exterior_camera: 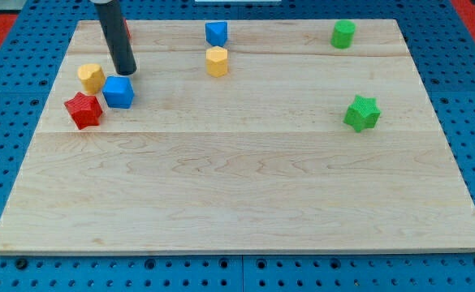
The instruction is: Push the blue cube slightly down
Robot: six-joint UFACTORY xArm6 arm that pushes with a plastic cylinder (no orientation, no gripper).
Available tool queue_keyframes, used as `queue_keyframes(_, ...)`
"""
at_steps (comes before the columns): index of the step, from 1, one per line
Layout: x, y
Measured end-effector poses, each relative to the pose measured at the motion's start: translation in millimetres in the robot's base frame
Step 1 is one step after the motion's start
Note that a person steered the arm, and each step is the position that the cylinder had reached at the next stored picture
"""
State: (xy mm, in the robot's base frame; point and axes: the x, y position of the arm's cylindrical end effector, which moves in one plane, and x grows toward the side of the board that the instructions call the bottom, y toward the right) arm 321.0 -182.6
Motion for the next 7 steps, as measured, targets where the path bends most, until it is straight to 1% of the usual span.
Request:
queue_keyframes(2,37,6)
queue_keyframes(5,133,1)
queue_keyframes(7,182,0)
